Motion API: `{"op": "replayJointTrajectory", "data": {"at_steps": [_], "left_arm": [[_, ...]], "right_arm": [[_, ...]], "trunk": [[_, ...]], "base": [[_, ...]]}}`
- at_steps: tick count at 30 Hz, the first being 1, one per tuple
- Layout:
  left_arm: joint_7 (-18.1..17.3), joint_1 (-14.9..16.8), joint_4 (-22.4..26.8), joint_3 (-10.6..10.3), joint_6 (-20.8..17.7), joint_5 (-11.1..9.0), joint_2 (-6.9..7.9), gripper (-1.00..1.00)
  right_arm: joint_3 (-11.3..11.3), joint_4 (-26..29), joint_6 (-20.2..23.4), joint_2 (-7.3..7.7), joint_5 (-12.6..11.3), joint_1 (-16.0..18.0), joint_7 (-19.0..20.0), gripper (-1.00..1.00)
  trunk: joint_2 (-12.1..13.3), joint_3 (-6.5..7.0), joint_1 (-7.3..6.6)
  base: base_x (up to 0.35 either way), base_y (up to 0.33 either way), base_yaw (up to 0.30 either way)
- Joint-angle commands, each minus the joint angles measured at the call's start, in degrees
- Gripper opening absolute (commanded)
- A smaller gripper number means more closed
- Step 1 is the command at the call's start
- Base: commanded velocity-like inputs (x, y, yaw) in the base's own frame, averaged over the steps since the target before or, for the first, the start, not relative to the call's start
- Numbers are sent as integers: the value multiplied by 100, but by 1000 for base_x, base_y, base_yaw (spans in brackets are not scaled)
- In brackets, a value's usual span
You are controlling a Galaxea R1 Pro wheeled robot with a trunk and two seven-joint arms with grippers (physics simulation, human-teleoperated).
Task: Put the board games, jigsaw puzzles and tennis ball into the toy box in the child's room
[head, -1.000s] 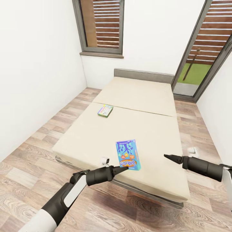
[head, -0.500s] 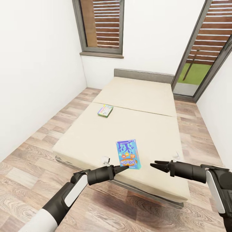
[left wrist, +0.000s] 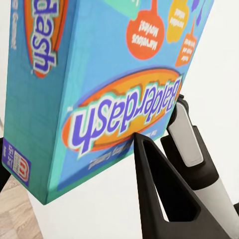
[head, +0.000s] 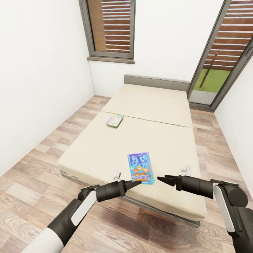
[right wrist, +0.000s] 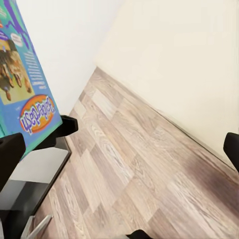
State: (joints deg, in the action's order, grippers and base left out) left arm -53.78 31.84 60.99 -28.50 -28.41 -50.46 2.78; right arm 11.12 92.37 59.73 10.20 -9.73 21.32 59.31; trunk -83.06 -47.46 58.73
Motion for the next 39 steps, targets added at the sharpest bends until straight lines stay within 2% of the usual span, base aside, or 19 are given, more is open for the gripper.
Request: {"op": "replayJointTrajectory", "data": {"at_steps": [1,13,20,31,39], "left_arm": [[0,3,1,-16,-35,-48,-4,-100],[9,-4,-2,-23,-33,-18,-35,-100],[19,-14,-23,-24,-33,130,-54,-100],[25,-16,-274,-24,-33,239,-215,-100],[26,-7,-392,-19,-33,251,-268,-100]], "right_arm": [[4,1,27,-10,-1,4,-11,100],[127,1,27,-24,-30,4,-86,100],[210,1,27,-33,-41,2,-88,100],[229,1,27,-57,-49,-10,-84,100],[195,1,27,-58,-61,-34,-67,100]], "trunk": [[-2,-4,0],[-2,-4,0],[-2,-4,0],[-2,-4,0],[-2,-4,0]], "base": [[0,0,0],[0,0,0],[0,0,0],[0,0,0],[0,0,0]]}}
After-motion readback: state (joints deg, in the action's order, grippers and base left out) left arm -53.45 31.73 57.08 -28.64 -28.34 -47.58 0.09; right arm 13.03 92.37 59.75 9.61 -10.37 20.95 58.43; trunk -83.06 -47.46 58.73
